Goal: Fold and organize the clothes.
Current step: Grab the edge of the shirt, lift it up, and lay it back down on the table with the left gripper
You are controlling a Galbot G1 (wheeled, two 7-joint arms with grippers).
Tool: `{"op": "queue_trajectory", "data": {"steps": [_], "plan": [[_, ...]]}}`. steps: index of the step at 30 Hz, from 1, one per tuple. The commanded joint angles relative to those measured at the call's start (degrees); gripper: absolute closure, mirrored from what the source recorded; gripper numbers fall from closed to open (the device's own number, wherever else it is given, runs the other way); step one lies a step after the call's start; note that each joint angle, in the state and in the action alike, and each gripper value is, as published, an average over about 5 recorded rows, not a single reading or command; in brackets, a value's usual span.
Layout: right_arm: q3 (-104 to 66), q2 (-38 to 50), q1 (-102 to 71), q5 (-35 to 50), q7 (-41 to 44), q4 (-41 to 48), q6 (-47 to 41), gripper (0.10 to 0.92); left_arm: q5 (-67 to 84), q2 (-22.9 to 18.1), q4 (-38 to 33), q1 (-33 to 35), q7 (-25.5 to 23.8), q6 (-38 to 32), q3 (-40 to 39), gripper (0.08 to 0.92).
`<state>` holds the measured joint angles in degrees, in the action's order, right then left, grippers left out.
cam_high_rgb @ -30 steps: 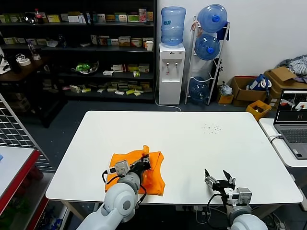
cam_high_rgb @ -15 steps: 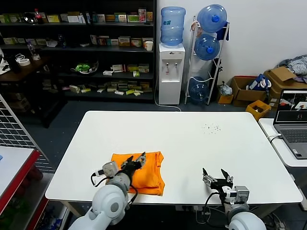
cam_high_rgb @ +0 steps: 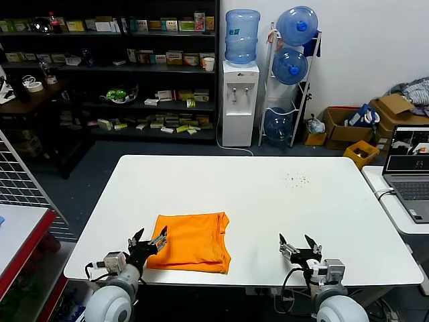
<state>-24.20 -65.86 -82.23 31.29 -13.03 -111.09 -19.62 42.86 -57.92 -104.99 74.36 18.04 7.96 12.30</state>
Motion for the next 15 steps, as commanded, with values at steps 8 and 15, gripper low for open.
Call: {"op": "queue_trajectory", "data": {"steps": [8, 15], "plan": [[-0.8, -0.1, -1.4, 0.0, 0.0, -0.9, 0.1, 0.203, -7.7, -1.4, 8.8, 0.4, -8.1, -5.3, 0.0, 0.177], [-0.8, -0.3, -1.6, -0.2, 0.0, -1.0, 0.1, 0.203, -3.0, -1.3, 8.8, -1.3, -6.0, -1.8, -0.4, 0.177]]}}
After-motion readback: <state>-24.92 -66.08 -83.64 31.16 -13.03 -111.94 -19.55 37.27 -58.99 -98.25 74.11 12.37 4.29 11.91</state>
